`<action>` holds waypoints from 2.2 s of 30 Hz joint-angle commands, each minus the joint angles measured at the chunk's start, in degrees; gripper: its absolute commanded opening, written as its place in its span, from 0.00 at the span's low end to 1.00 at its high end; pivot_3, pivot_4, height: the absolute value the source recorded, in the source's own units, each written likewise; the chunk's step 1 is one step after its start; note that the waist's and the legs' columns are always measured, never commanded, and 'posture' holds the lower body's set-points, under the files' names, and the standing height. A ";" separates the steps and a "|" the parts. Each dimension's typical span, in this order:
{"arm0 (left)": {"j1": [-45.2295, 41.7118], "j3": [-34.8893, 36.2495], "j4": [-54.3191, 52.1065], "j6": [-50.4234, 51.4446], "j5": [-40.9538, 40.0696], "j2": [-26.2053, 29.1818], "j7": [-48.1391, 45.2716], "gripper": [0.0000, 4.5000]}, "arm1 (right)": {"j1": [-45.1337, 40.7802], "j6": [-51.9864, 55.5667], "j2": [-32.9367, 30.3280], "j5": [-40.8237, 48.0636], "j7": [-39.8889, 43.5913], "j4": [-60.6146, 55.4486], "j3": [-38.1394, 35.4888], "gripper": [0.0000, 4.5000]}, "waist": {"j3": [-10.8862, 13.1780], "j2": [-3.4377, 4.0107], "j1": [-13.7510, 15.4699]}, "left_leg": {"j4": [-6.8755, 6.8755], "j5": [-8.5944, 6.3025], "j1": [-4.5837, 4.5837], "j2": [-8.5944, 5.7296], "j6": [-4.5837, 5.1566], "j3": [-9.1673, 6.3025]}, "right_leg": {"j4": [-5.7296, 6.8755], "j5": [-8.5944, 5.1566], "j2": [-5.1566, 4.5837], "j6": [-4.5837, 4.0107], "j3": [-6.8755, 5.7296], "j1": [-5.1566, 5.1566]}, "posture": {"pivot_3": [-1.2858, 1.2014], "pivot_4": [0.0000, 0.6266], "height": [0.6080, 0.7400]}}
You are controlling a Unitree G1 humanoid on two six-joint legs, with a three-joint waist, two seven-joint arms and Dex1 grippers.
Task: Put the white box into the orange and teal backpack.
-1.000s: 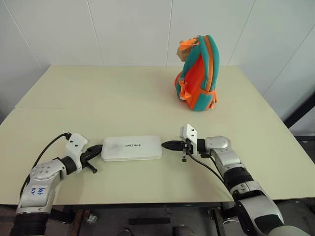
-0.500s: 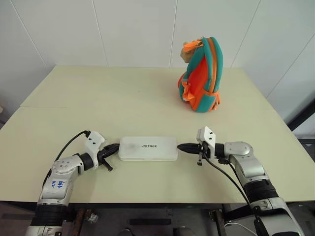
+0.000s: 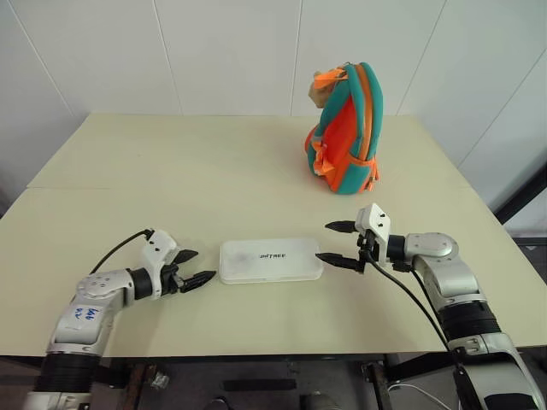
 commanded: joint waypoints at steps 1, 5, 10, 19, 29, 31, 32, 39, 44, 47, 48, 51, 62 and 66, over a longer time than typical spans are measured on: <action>-1.84 2.12 2.94 4.30 -3.90 1.74 -3.61 0.99 | -1.04 3.75 -1.98 1.26 1.37 -4.07 0.56 1.00 | 0.01 0.02 0.03 | -0.02 0.00 0.00 0.00 0.00 0.00 | 0.00 -0.01 0.00 -0.01 0.00 -0.02 | 0.52 0.24 1.00; -7.45 2.87 6.24 16.56 -10.89 2.15 -7.64 0.99 | -1.77 13.29 -4.41 1.59 3.23 -6.92 2.77 1.00 | 0.02 0.02 0.24 | 0.00 0.00 -0.05 0.00 0.00 -0.01 | 0.02 -0.02 0.00 -0.01 -0.02 -0.07 | 0.52 0.24 1.00; -13.85 3.71 8.94 33.56 -19.13 -0.34 -7.92 0.99 | -0.99 21.20 -5.97 1.51 5.11 -9.96 6.08 1.00 | 0.02 0.01 0.33 | 0.00 -0.03 -0.12 0.00 0.01 -0.04 | 0.01 -0.06 0.01 0.04 -0.03 -0.11 | 0.52 0.24 1.00; -17.55 4.22 12.98 49.97 -23.03 -5.07 -2.92 0.99 | 0.34 23.58 -4.50 1.71 3.52 -12.24 8.28 1.00 | 0.02 0.01 0.15 | 0.02 -0.09 -0.15 0.00 0.00 -0.04 | 0.06 -0.15 0.01 0.07 -0.03 -0.18 | 0.52 0.24 1.00; -19.25 3.20 16.39 56.20 -23.26 -7.88 -0.09 0.99 | 0.91 18.95 -2.51 1.23 2.56 -10.77 8.19 1.00 | 0.02 0.01 0.39 | 0.07 -0.10 -0.13 -0.01 -0.04 -0.05 | 0.06 -0.14 0.01 0.07 -0.03 -0.13 | 0.52 0.24 1.00; -19.80 3.28 17.24 57.46 -23.55 -8.64 0.24 0.99 | 1.34 18.39 -2.34 1.59 2.49 -11.09 7.91 1.00 | 0.02 0.02 0.41 | 0.08 -0.10 -0.12 -0.01 -0.04 -0.05 | 0.05 -0.14 0.00 0.07 -0.04 -0.09 | 0.52 0.24 1.00; -20.46 3.88 18.23 58.17 -23.71 -9.30 0.66 0.99 | 1.51 17.93 -2.20 1.72 2.42 -11.20 7.80 1.00 | 0.02 0.02 0.48 | 0.08 -0.10 -0.11 -0.01 -0.05 -0.05 | 0.05 -0.14 0.00 0.07 -0.04 -0.08 | 0.52 0.24 1.00; -23.47 3.59 23.54 63.19 -23.56 -11.07 1.57 0.99 | 2.68 16.35 -1.76 2.15 2.09 -12.57 7.45 1.00 | 0.02 0.02 0.43 | 0.15 -0.11 -0.10 -0.02 -0.05 -0.09 | 0.04 -0.14 0.00 0.08 -0.07 -0.01 | 0.52 0.24 1.00; -23.32 -0.04 24.00 63.78 -23.27 -11.32 0.23 0.99 | 4.17 15.67 -2.20 2.41 1.54 -13.72 7.12 1.00 | 0.01 0.02 0.47 | 0.14 -0.14 -0.10 -0.01 -0.13 -0.09 | 0.02 -0.16 0.00 0.11 -0.07 0.00 | 0.52 0.24 1.00; -23.85 -1.50 25.16 63.10 -22.98 -11.08 -0.88 0.99 | 5.15 15.37 -2.82 2.34 1.22 -14.10 6.89 1.00 | 0.01 0.03 0.55 | 0.14 -0.13 -0.09 -0.02 -0.17 -0.11 | -0.01 -0.18 -0.01 0.12 -0.08 0.05 | 0.52 0.24 1.00; -24.09 -1.90 25.56 62.98 -22.91 -10.95 -1.24 0.99 | 5.41 15.24 -3.06 2.22 1.16 -14.19 6.88 1.00 | 0.01 0.03 0.54 | 0.15 -0.14 -0.08 -0.03 -0.15 -0.11 | -0.01 -0.18 -0.01 0.12 -0.08 0.06 | 0.52 0.24 1.00; -25.04 -3.62 27.47 62.08 -21.81 -10.99 -1.61 0.99 | 6.85 14.63 -3.95 2.28 0.76 -15.01 6.23 1.00 | 0.01 0.03 0.73 | 0.17 -0.16 -0.05 -0.03 -0.12 -0.12 | -0.01 -0.18 -0.01 0.12 -0.09 0.11 | 0.52 0.24 1.00; -25.70 -3.11 28.77 61.27 -21.95 -13.16 -1.80 0.41 | 11.01 15.27 -4.17 4.00 -2.94 -20.67 3.11 1.00 | -0.02 0.07 0.69 | 0.21 -0.18 -0.01 -0.05 -0.08 -0.16 | -0.01 -0.18 -0.02 0.12 -0.11 0.17 | 0.52 0.24 1.00; -25.51 -1.87 26.77 60.92 -22.66 -13.47 -1.99 0.30 | 10.43 17.30 -4.87 5.67 -6.42 -22.98 -1.42 1.00 | -0.02 0.07 0.96 | 0.24 -0.18 -0.03 -0.07 -0.08 -0.17 | -0.02 -0.18 -0.04 0.13 -0.11 0.18 | 0.52 0.24 1.00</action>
